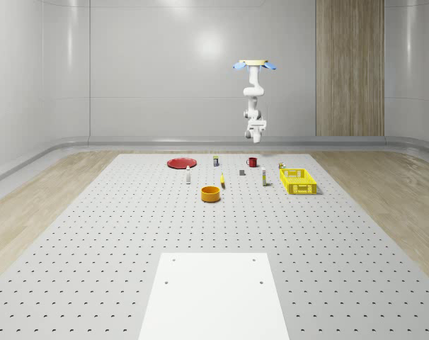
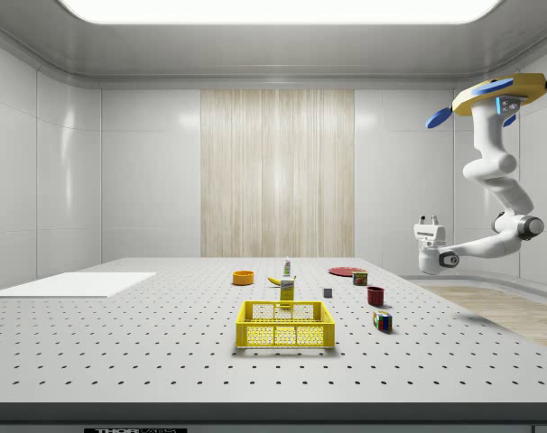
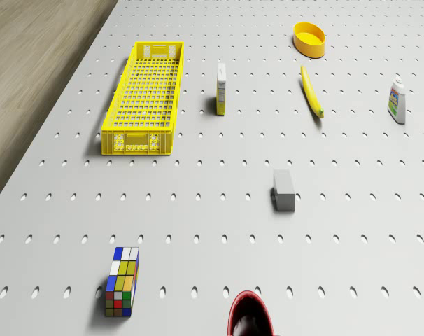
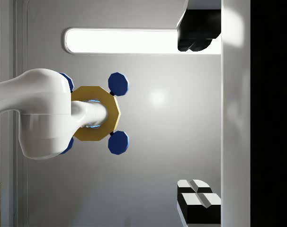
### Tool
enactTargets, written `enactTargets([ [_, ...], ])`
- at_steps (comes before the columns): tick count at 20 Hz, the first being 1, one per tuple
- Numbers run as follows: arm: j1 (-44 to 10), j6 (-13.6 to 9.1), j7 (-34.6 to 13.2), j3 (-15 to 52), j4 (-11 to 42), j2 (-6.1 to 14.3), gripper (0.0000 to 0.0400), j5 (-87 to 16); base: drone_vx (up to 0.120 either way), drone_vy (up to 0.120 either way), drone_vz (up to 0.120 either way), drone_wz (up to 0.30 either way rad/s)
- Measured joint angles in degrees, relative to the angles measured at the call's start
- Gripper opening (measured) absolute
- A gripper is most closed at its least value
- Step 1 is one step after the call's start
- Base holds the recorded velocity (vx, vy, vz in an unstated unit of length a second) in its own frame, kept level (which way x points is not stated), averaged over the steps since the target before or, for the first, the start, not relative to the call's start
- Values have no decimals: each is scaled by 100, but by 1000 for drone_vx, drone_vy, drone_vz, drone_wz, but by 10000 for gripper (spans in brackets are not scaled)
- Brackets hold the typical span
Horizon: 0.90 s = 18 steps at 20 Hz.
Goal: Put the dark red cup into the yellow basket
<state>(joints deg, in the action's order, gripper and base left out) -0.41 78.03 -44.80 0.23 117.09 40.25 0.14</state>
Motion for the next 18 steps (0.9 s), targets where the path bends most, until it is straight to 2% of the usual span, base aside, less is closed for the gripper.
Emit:
enactTargets([
  [3, -2, 5, 1, 2, -5, 3, 400, 0, 80, -107, 0, 0],
  [18, -13, 62, 3, 17, 26, 42, 400, -13, 117, 0, 0, 0],
])
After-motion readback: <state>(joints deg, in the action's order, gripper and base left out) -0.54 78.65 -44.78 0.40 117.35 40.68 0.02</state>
